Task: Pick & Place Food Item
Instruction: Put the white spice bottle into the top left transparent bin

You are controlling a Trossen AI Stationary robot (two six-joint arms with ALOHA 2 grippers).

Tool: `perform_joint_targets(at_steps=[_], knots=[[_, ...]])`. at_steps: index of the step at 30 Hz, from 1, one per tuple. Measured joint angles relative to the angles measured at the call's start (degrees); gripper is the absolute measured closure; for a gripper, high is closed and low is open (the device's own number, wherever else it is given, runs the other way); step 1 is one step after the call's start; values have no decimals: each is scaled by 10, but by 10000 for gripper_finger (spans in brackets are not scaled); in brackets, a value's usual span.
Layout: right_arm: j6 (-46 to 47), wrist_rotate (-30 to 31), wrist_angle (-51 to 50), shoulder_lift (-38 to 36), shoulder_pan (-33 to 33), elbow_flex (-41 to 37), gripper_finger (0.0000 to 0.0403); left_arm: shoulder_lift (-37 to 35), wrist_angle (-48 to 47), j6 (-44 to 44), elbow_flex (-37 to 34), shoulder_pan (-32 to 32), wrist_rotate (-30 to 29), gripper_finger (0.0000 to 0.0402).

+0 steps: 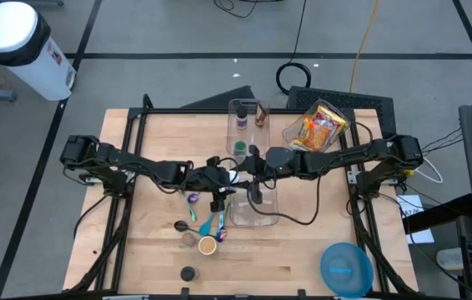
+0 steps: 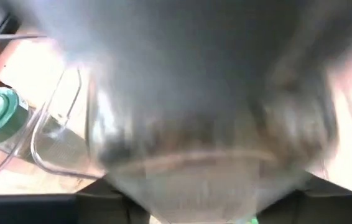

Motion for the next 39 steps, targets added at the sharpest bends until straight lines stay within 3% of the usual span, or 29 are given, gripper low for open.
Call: perform_joint_targets(at_steps=[5,7,13,17,25,34,39], knots=[[-6,-10,-68,-52,-12,-2,212,-48,-60,10,1,0,-4,38],[-7,-6,-78,-80,-26,-1,212,-68,-69,10,1,0,-4,18],[-36,81,-95,-147,-85,-1,212,-99,-65,9,1,0,-4,82],[-38,73,-94,-144,-162,-1,212,-99,-56,9,1,0,-4,117],[-33,7,-53,-26,-263,-4,212,-99,-51,11,1,0,-4,140],[-42,4,57,102,-275,-3,212,-98,-55,11,1,0,-4,137],[-42,5,53,141,-274,5,212,-98,-58,11,0,0,-4,139]])
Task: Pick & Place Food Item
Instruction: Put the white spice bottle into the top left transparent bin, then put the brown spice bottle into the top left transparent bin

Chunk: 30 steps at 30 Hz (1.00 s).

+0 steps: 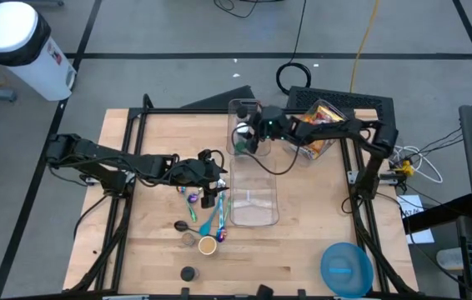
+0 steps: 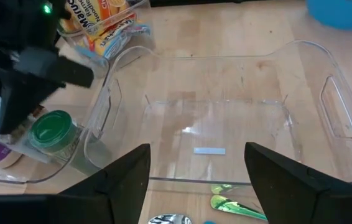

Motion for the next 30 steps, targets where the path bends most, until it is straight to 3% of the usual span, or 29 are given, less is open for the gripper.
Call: perform_joint_targets(at_steps=[8,15,20,24,30], knots=[[5,1,2,10,0,3,209,0,0,-1,0,0,0,141],[2,2,5,11,0,4,71,0,0,-2,0,0,0,142],[0,2,-8,-6,1,3,30,0,0,-2,0,0,0,136],[-12,2,-54,-67,5,3,24,0,0,-2,0,0,0,135],[5,2,-189,-220,43,4,33,0,-1,2,0,0,0,135]])
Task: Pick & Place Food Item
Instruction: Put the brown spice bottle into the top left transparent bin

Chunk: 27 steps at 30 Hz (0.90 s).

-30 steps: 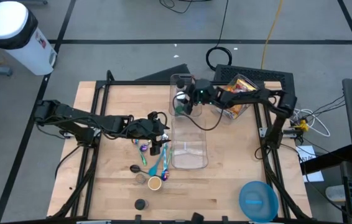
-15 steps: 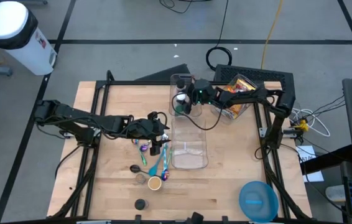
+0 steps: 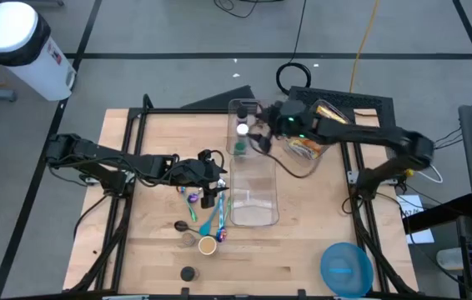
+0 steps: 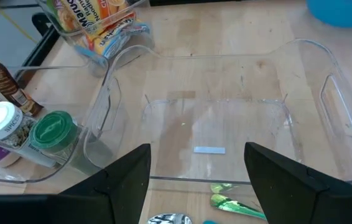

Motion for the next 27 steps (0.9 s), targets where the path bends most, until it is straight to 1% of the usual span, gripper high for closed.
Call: perform_joint_targets(at_steps=[3,6,8,10,12,15,18,21,24,25,27], knots=[[-2,3,-111,-81,30,0,42,-8,-7,16,0,0,1,135],[20,27,-215,-152,69,-5,54,-57,-42,26,-2,0,1,135],[36,57,-236,-198,101,-29,64,-101,-43,34,-15,0,0,135],[51,99,-225,-242,139,-60,73,-148,-31,47,-46,0,-1,135],[69,146,-213,-285,174,-93,81,-186,33,66,-87,1,-1,135],[88,204,-166,-346,226,-147,89,-242,116,77,-157,13,-1,135],[90,226,-86,-395,272,-209,92,-292,159,58,-212,29,-2,135],[72,225,25,-423,305,-272,90,-323,207,26,-254,35,-1,135],[6,223,155,-431,325,-324,88,-326,272,-26,-290,36,-1,135],[-15,216,187,-430,329,-337,88,-327,287,-38,-299,36,-2,135],[-52,189,216,-425,333,-349,88,-326,313,-50,-314,36,-1,135]])
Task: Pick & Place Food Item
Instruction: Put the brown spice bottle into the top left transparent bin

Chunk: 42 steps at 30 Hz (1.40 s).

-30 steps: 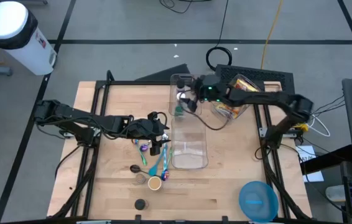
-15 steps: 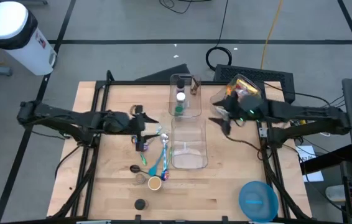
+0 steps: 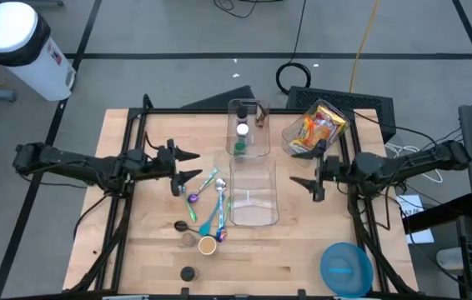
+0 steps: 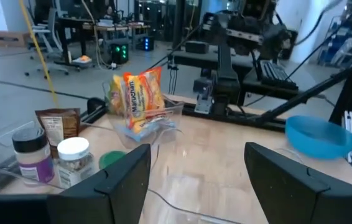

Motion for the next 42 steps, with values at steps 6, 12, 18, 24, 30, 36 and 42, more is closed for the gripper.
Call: perform_joint_targets(at_steps=[6,12,18,24,30,36,42], knots=[[-9,-55,43,21,1,-1,88,17,3,-16,-9,0,-1,135],[-11,-54,68,44,1,-1,89,16,9,-15,-9,0,0,135],[-16,-54,71,57,1,-1,90,16,11,-23,-9,0,-1,135],[-9,-54,66,58,1,-1,90,16,-49,-55,2,-47,187,135],[-6,-54,60,58,1,-1,90,16,-253,-24,24,-191,85,135],[23,-54,60,58,1,-1,90,20,-368,-185,24,-287,38,135],[23,-54,64,64,1,-1,90,85,-369,-234,24,-352,27,135]])
